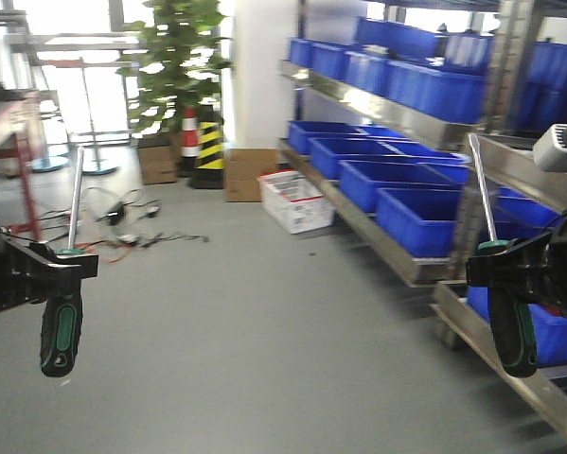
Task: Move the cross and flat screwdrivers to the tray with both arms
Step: 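Hold both screwdrivers while the base drives to the tray by the blue bin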
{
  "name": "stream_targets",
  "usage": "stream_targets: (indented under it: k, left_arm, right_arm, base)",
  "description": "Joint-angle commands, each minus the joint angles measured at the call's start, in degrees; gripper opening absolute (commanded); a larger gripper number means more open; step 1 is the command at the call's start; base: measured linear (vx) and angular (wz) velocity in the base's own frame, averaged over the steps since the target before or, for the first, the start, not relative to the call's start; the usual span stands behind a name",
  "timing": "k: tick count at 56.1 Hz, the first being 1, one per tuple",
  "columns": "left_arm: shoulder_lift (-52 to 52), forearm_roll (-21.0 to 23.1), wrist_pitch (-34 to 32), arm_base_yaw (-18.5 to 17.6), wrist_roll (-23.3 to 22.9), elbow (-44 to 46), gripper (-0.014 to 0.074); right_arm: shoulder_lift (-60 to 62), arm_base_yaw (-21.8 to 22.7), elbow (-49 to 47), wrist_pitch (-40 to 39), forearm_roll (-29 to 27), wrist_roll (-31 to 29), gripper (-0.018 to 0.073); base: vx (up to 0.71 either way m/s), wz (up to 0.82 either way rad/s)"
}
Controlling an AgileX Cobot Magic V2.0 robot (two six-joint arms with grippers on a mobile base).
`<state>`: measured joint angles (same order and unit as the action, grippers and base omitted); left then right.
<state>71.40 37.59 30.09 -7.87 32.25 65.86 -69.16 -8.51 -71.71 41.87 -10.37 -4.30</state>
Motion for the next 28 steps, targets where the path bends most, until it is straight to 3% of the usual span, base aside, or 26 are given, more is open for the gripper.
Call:
stream_targets:
  k: [1, 28]
  left_arm:
    - [-1.62, 2.04, -3.63, -0.32, -0.15, 1.49, -0.0001]
    - [-1.62, 2.04, -3.63, -0.32, -0.15, 1.49, -0.0001]
  right_arm:
    - [1.42, 0.13, -2.23, -4.87, -0.52, -0.30, -0.0008]
    - [1.42, 0.13, -2.23, -4.87, -0.52, -0.30, -0.0008]
  base:
    - [0.44, -0.66]
    - [0.39, -0.78]
